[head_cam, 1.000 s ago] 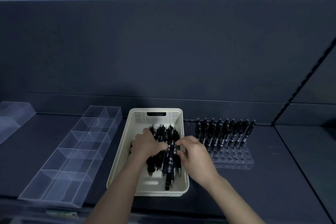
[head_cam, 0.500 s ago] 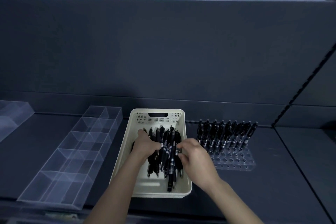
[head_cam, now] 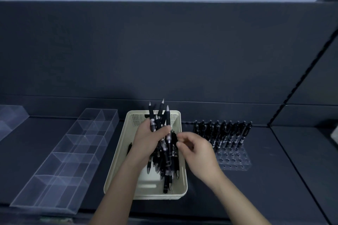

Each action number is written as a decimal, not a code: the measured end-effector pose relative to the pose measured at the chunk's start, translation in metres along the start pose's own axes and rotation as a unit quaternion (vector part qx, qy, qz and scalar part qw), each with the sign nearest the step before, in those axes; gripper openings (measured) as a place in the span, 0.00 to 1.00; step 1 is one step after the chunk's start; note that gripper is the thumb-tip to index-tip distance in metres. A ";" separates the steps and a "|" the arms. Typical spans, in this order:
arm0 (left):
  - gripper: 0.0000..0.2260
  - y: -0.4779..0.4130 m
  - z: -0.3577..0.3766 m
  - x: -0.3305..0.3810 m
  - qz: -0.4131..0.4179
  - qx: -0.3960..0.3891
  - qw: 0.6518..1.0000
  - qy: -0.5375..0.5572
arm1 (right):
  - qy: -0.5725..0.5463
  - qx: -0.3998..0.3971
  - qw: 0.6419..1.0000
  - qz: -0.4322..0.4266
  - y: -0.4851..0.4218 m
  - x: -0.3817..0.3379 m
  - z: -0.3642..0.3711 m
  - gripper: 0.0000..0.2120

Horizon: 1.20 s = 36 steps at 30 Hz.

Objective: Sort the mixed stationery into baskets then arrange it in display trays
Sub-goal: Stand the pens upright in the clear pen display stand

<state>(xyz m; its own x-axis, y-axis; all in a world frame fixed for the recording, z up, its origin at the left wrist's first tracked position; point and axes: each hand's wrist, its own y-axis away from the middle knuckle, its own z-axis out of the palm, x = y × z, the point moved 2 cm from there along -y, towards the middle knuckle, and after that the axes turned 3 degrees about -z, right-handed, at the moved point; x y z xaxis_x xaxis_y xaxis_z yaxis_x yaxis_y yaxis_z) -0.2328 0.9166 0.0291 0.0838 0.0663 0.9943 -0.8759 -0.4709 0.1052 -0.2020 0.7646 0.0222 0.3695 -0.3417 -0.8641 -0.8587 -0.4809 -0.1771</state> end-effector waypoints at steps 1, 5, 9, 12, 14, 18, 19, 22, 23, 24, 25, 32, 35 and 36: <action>0.05 0.001 0.004 0.004 0.006 0.000 0.999 0.031 | -0.050 -0.008 0.998 0.025 -0.001 -0.002 -0.001 0.10; 0.06 0.001 0.019 0.012 0.006 0.011 0.992 0.122 | -0.241 -0.048 0.963 0.109 0.002 -0.007 -0.009 0.05; 0.06 0.003 0.031 0.007 0.026 0.011 0.996 0.088 | -0.308 0.032 0.942 0.131 0.004 -0.001 -0.026 0.04; 0.05 0.005 0.039 -0.001 0.033 0.016 0.998 0.042 | -0.356 0.120 0.918 0.125 0.003 0.008 -0.049 0.05; 0.06 0.008 0.047 -0.004 0.040 0.018 0.999 0.009 | -0.394 0.159 0.898 0.112 0.002 0.012 -0.064 0.05; 0.05 0.013 0.067 -0.006 0.058 0.040 0.997 -0.034 | -0.402 0.209 0.887 0.085 0.003 0.019 -0.091 0.04; 0.06 0.013 0.071 -0.007 0.053 0.048 0.997 -0.029 | -0.391 0.218 0.891 0.077 0.003 0.021 -0.097 0.04; 0.08 0.014 0.076 -0.009 0.042 0.080 0.996 -0.014 | -0.346 0.243 0.904 0.057 0.005 0.029 -0.114 0.04; 0.08 0.014 0.077 -0.010 0.044 0.093 0.995 -0.011 | -0.331 0.256 0.906 0.053 0.005 0.032 -0.119 0.05; 0.07 0.014 0.077 -0.011 0.045 0.105 0.993 -0.014 | -0.315 0.271 0.908 0.051 0.006 0.034 -0.123 0.07; 0.07 0.014 0.078 -0.012 0.044 0.115 0.992 -0.016 | -0.290 0.286 0.912 0.049 0.006 0.038 -0.127 0.08; 0.07 0.018 0.082 -0.013 0.035 0.148 0.988 -0.008 | 0.023 0.264 0.964 0.021 0.002 0.058 -0.130 0.08; 0.07 0.021 0.084 -0.014 0.033 0.155 0.987 -0.005 | 0.086 0.232 0.969 0.003 -0.002 0.063 -0.125 0.04; 0.07 0.021 0.085 -0.015 0.034 0.158 0.987 -0.005 | 0.106 0.223 0.969 -0.002 -0.003 0.065 -0.123 0.05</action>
<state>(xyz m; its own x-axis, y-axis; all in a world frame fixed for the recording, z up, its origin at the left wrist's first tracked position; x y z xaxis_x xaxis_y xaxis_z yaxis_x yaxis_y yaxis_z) -0.2123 0.8314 0.0182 0.0371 0.0168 0.9992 -0.6882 -0.7246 0.0377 -0.1314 0.6445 0.0246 0.3969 -0.5223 -0.7548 -0.9079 -0.1027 -0.4064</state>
